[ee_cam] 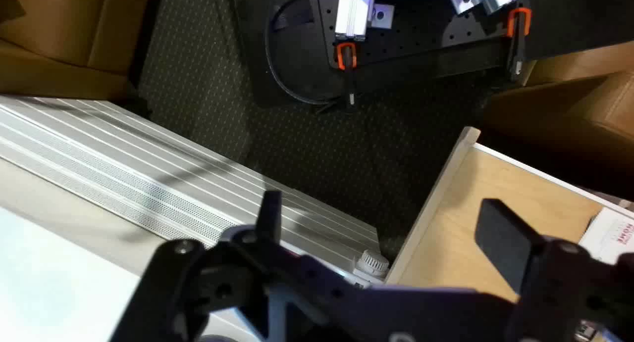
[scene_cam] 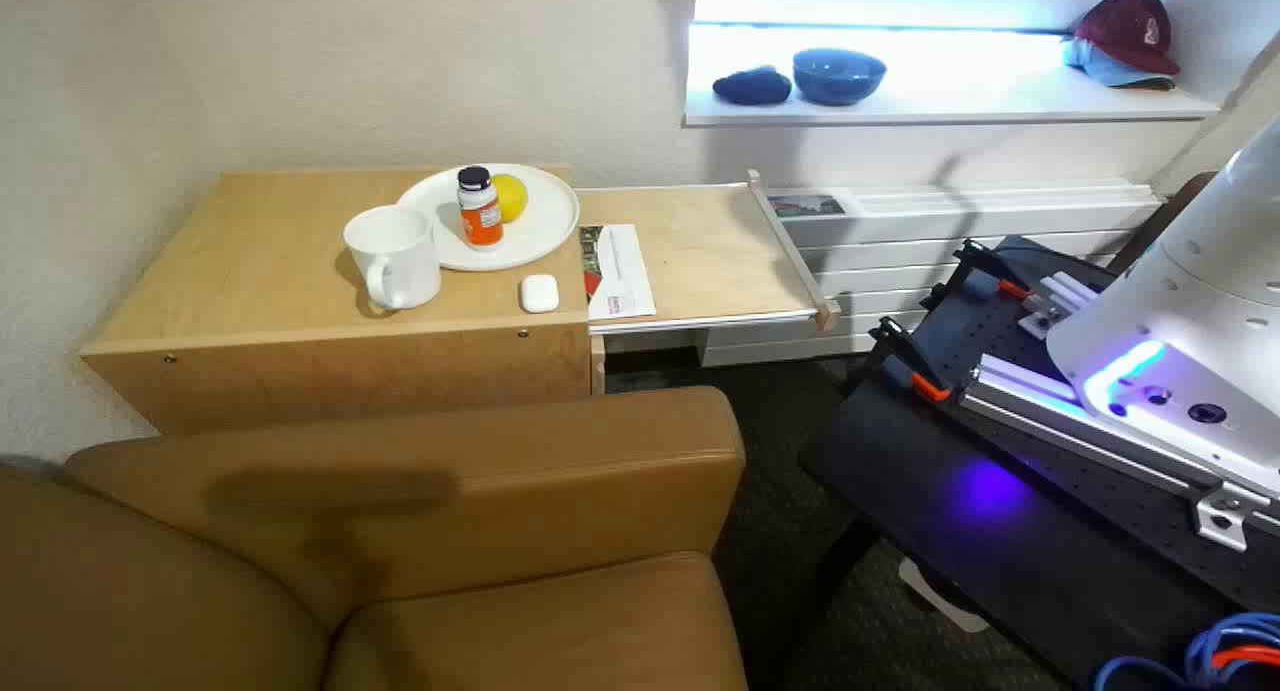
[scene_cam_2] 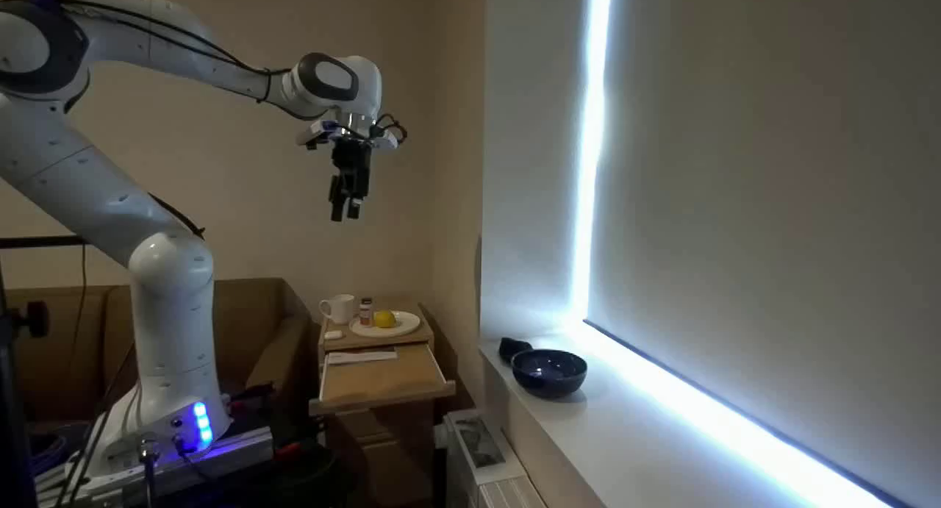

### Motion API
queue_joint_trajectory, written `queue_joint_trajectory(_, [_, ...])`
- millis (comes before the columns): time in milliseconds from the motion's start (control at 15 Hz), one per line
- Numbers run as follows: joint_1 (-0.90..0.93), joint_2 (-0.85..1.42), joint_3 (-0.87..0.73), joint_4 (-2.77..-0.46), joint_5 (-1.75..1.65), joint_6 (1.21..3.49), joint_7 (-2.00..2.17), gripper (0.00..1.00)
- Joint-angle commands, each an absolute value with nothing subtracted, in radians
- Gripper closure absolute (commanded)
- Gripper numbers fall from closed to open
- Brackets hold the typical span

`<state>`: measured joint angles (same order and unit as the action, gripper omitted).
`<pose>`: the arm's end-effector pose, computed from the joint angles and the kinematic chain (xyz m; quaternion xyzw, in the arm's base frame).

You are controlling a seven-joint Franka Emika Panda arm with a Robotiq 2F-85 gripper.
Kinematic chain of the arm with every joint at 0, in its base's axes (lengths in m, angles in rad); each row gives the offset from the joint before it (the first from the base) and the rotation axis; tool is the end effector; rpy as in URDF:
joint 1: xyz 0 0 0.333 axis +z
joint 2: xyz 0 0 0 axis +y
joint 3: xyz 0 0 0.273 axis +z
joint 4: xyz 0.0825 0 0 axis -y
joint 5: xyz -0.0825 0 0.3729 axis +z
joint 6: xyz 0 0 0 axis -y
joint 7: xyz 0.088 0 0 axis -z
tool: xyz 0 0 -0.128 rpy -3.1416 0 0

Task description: Push in the pullout table

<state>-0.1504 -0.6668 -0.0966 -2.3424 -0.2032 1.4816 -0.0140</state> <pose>0.3208 -0.1122 0.4991 0.9875 -0.1014 -0.1053 0.0596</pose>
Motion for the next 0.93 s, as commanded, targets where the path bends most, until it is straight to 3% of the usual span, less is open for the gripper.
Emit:
queue_joint_trajectory(0, [-0.138, -0.667, -0.105, -2.34, -0.207, 1.478, -0.008, 0.0])
queue_joint_trajectory(333, [-0.176, -0.595, -0.198, -2.479, -0.094, 1.604, 0.079, 0.0])
queue_joint_trajectory(733, [-0.24, -0.525, -0.216, -2.685, -0.088, 1.971, 0.17, 0.0])
queue_joint_trajectory(867, [-0.232, -0.515, -0.203, -2.647, -0.085, 1.908, 0.147, 0.0])
